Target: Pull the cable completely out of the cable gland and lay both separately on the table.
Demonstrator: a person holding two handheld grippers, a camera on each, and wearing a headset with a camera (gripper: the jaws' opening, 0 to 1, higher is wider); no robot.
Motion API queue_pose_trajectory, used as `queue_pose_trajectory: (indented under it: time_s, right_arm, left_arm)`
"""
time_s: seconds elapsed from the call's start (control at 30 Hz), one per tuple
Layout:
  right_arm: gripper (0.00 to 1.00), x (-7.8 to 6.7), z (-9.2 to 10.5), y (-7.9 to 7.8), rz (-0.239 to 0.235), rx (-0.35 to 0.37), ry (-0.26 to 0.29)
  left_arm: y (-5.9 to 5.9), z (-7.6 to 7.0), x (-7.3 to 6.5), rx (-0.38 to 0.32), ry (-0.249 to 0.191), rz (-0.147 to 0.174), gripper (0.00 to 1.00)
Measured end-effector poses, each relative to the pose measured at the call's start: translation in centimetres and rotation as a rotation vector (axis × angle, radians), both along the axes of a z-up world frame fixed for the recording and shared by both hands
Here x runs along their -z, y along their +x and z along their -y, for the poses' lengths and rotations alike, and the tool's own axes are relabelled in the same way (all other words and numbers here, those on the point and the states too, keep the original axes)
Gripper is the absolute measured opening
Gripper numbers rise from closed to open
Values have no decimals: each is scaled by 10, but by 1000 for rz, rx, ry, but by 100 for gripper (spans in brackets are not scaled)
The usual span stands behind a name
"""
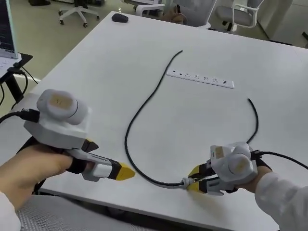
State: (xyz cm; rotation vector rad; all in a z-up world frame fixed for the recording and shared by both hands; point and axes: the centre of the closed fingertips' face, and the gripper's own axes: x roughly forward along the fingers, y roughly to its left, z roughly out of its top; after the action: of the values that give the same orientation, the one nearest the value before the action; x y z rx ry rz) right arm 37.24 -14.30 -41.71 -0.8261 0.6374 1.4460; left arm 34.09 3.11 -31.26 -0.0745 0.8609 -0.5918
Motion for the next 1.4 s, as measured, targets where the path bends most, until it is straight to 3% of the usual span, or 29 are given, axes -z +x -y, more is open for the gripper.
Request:
queue_pose_trajectory:
  time_s: [0.1,0.27,0.37,0.57,0.7,0.83,0.93,1.03,1.13,1.2,1.27,1.4]
  right_arm:
    - [14,0,1,2,-1,40,1]
    - [13,-18,1,6,12,92,40]
    - [13,-32,1,7,22,105,50]
    - [13,-65,-3,7,23,163,109]
    - [13,-84,-6,4,57,152,130]
    - [13,-104,-12,1,83,154,152]
    - [13,-121,-19,-2,105,159,171]
    - [12,-134,-26,-4,121,164,214]
    - [12,-146,-34,-11,108,185,262]
    - [12,-147,-38,-16,101,195,259]
    - [12,-148,-38,-20,122,185,211]
    - [12,-166,-44,-26,127,175,241]
  left_arm:
    - [2,1,-3,-3,-13,14,76]
    - [4,3,-4,6,-16,32,75]
    - [4,8,-8,32,-16,66,73]
    - [8,17,-21,48,-77,120,69]
    - [15,20,-34,53,-101,184,65]
    - [20,33,-49,112,-124,259,61]
    - [24,47,-60,156,-157,292,57]
    - [26,60,-67,193,-196,307,52]
    - [28,76,-72,234,-234,311,51]
    - [26,85,-73,275,-240,321,48]
    - [22,94,-73,318,-253,321,45]
    - [11,113,-78,405,-302,327,41]
